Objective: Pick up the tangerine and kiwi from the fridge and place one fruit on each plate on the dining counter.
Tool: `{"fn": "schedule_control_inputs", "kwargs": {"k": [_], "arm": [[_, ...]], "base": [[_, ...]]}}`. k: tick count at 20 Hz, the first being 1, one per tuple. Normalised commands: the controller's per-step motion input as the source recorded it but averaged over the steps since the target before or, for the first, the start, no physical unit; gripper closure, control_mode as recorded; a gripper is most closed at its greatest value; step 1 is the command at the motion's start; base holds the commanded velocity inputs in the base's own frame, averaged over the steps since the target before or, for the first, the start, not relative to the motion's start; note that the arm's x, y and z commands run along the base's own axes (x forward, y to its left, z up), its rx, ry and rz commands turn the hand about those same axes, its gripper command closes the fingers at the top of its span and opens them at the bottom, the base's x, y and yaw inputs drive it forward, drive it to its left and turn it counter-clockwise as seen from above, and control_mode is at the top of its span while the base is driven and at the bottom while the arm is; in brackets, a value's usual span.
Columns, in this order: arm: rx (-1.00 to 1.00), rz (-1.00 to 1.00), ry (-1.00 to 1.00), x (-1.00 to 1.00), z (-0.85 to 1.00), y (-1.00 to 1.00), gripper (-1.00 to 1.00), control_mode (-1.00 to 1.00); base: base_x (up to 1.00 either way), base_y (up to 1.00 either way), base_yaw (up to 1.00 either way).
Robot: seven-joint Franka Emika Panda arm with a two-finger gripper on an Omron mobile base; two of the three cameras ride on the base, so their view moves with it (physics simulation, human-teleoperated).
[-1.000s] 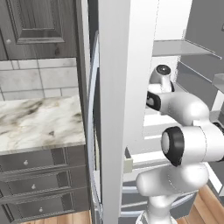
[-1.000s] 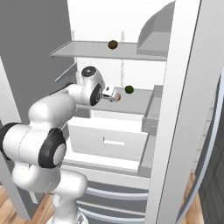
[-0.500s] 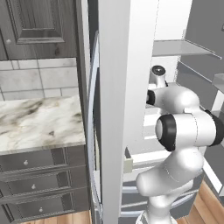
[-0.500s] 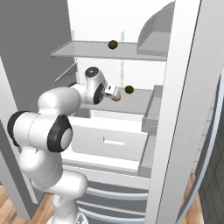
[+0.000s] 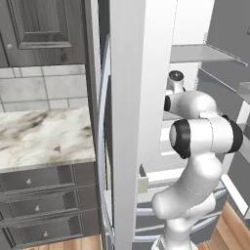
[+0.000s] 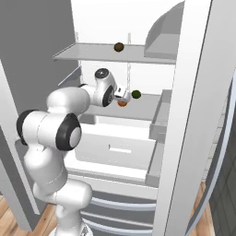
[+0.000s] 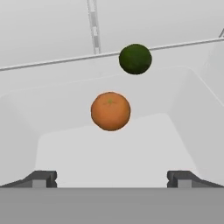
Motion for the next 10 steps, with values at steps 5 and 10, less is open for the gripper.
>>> {"fn": "schedule_control_inputs", "kwargs": {"k": [5, 10], "arm": [[0.00, 0.00, 0.00, 0.22, -0.09, -0.17, -1.00, -1.00], [0.00, 0.03, 0.01, 0.19, -0.15, -0.15, -1.00, -1.00]], "base": [[0.00, 0.00, 0.00], [0.00, 0.00, 0.00]]}}
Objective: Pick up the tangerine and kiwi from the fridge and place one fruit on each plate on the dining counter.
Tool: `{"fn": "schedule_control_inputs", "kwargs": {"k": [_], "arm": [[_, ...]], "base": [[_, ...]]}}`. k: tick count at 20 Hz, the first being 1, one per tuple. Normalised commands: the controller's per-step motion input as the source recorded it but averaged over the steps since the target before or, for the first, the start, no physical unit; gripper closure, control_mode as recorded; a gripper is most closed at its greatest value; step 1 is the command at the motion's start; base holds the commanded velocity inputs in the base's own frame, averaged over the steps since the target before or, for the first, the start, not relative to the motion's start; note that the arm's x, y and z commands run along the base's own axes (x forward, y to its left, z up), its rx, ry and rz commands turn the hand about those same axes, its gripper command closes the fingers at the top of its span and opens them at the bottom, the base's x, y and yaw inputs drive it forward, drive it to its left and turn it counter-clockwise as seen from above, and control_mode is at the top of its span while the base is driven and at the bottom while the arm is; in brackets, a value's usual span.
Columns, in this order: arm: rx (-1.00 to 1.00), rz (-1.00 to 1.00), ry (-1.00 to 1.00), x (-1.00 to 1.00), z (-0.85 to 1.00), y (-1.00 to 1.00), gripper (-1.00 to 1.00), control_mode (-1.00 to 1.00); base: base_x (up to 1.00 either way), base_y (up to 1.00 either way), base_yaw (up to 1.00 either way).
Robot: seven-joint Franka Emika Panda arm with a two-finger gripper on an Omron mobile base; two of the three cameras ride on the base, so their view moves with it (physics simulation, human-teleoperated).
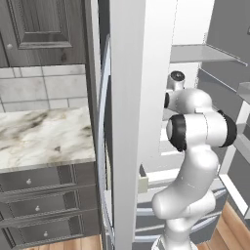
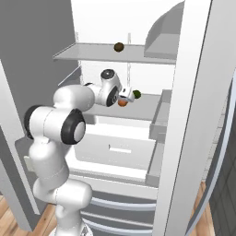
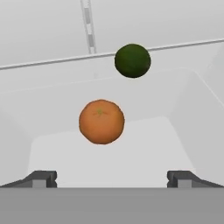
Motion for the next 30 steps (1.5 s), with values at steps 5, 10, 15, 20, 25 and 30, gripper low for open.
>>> {"fn": "schedule_control_inputs", "kwargs": {"k": [5, 10, 15, 20, 25, 30], "arm": [[0.00, 0.05, 0.00, 0.36, -0.30, -0.02, -1.00, -1.00], [0.00, 0.01, 0.00, 0.49, -0.14, 0.00, -1.00, -1.00], [0.00, 0.00, 0.03, 0.59, -0.07, -0.01, -1.00, -1.00], [0.00, 0.00, 0.07, 0.07, -0.12, 0.00, -1.00, -1.00], [0.00, 0.00, 0.06, -0.05, -0.15, 0.00, -1.00, -1.00], [0.00, 0.00, 0.00, 0.00, -0.02, 0.00, -1.00, -1.00]], "base": [[0.00, 0.00, 0.00], [0.00, 0.00, 0.00], [0.00, 0.00, 0.00], [0.00, 0.00, 0.00], [0.00, 0.00, 0.00], [0.00, 0.00, 0.00]]}}
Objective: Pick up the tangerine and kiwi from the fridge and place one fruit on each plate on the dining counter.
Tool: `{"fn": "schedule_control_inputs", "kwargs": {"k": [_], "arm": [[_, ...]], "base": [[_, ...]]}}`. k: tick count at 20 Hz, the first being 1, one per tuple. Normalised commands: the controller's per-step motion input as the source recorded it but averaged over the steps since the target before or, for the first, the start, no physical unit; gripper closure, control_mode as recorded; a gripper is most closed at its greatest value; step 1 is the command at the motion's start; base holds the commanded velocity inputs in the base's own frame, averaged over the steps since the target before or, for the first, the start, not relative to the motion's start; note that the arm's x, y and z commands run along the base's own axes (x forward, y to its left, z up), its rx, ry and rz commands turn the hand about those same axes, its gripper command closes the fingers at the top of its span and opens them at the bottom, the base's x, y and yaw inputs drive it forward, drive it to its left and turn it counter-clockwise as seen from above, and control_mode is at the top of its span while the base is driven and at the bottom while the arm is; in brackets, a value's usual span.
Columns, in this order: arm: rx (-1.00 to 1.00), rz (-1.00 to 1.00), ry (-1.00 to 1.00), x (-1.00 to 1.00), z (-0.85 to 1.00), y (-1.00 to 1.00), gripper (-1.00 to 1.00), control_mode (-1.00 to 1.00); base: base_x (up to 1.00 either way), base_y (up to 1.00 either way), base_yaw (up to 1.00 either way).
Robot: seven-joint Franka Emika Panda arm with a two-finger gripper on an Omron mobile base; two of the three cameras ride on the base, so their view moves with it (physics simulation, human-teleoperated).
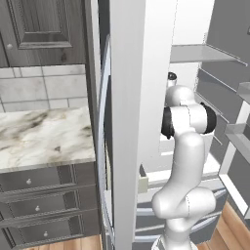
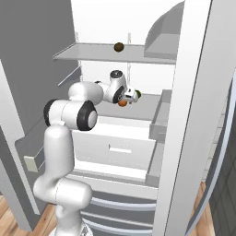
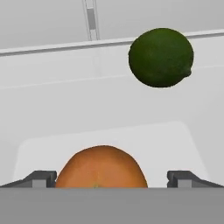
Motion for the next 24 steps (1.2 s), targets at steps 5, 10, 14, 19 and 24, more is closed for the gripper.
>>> {"fn": "schedule_control_inputs", "kwargs": {"k": [5, 10, 14, 19, 24], "arm": [[0.00, 0.00, 0.03, 0.00, -0.29, 0.00, -1.00, -1.00], [0.00, 0.00, 0.02, 0.00, -0.29, 0.00, -1.00, -1.00], [0.00, 0.01, 0.02, -0.11, -0.14, 0.00, -1.00, -1.00], [0.00, 0.08, 0.02, -0.12, -0.05, 0.08, -1.00, -1.00], [0.00, 0.06, 0.00, -0.09, -0.04, 0.04, -1.00, -1.00]], "base": [[0.00, 0.00, 0.00], [0.00, 0.00, 0.00], [0.00, 0.00, 0.00], [0.00, 0.00, 0.00], [0.00, 0.00, 0.00]]}}
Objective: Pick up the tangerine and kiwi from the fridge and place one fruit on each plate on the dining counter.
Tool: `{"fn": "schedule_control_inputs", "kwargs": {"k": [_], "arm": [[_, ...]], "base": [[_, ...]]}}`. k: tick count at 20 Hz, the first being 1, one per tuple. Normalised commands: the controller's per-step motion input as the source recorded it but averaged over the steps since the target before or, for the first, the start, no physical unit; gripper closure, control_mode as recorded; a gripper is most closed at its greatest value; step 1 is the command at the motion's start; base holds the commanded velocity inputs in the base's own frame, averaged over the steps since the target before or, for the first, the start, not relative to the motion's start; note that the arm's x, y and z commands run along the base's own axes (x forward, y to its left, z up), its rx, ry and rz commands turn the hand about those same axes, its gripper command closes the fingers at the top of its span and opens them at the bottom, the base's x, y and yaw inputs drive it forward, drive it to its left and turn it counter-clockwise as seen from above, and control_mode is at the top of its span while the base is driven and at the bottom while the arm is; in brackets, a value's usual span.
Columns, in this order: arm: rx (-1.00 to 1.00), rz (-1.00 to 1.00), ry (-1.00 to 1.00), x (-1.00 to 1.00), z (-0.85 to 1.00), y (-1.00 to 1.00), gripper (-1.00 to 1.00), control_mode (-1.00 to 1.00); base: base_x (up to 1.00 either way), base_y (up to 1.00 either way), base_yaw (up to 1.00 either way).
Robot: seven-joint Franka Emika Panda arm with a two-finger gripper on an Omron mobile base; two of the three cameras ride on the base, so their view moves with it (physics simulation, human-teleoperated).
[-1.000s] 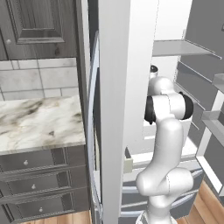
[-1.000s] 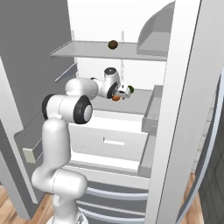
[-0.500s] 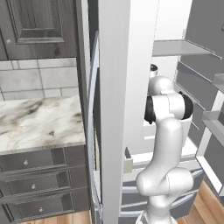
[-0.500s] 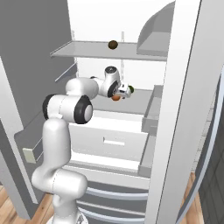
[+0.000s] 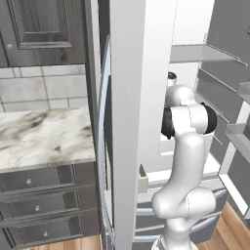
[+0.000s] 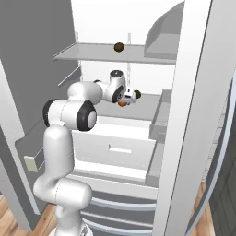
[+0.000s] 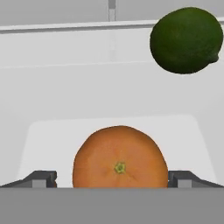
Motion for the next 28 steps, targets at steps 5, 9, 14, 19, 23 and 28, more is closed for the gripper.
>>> {"fn": "schedule_control_inputs", "kwargs": {"k": [5, 9, 14, 19, 23, 28], "arm": [[0.00, 0.00, 0.02, 0.00, -0.28, 0.00, -1.00, -1.00], [0.00, 0.00, 0.02, 0.00, -0.05, 0.00, -1.00, -1.00], [0.00, 0.00, 0.00, 0.00, 0.00, 0.00, 1.00, -1.00], [0.00, 0.00, 0.00, 0.00, 0.00, 0.00, 1.00, -1.00], [0.00, 0.00, 0.00, -0.18, 0.00, 0.00, 1.00, -1.00], [0.00, 0.00, -0.09, -0.97, 0.00, 0.00, 1.00, -1.00]], "base": [[0.00, 0.00, 0.00], [0.00, 0.00, 0.00], [0.00, 0.00, 0.00], [0.00, 0.00, 0.00], [0.00, 0.00, 0.00], [0.00, 0.00, 0.00]]}}
